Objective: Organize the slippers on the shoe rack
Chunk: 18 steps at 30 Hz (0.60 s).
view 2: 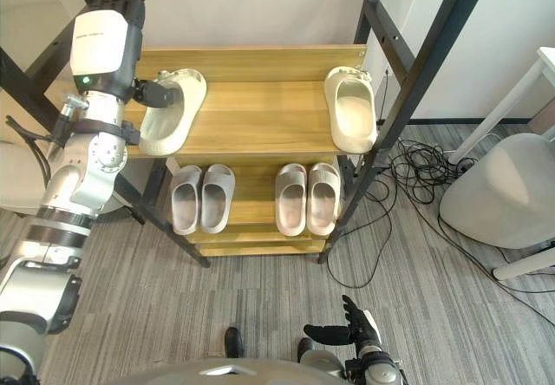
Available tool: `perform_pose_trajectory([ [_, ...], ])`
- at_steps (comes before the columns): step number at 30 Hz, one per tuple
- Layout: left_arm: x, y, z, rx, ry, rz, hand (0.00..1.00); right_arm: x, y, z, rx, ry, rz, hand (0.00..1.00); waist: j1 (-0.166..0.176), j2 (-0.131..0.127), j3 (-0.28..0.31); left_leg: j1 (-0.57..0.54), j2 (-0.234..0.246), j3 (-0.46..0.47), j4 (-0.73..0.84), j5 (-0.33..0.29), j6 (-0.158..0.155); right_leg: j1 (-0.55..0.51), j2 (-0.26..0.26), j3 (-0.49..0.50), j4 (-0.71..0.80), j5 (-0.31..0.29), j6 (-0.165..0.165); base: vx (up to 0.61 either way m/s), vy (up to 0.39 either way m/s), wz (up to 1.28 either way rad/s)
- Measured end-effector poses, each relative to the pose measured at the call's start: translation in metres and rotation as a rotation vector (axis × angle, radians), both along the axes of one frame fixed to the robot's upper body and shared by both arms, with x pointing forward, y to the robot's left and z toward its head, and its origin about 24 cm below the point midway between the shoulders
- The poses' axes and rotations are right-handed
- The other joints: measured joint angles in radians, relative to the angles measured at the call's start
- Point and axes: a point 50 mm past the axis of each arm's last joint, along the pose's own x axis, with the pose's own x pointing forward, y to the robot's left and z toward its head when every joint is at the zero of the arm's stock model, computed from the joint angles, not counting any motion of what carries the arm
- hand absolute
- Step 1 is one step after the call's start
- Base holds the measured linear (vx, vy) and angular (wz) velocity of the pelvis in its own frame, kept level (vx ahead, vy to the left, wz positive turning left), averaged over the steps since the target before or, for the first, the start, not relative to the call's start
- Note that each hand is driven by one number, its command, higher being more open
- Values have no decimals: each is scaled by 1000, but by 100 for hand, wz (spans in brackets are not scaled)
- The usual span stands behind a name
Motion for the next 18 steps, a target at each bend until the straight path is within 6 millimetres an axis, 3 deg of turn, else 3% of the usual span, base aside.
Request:
perform_pose_trajectory([
  [8, 2, 4, -7, 0, 42, 14, 100, 2, 0, 4, -1, -24, 2, 100, -1, 7, 7, -12, -1, 2, 1, -4, 1, -11, 0, 1, -5, 0, 0, 0, 0, 0],
  [9, 3, 6, -9, -1, 51, 21, 0, 2, -1, 4, -3, -27, 3, 100, -2, 9, 9, -15, -1, 3, 0, -4, 1, -14, 0, 2, -5, 0, 0, 0, 0, 0],
  [18, 5, 7, -4, -11, 32, 48, 0, 8, -1, 8, -11, -58, 3, 100, 5, 2, 23, -51, 5, 30, 4, -3, 2, -64, 3, 30, -6, 15, -1, -25, 5, -7],
])
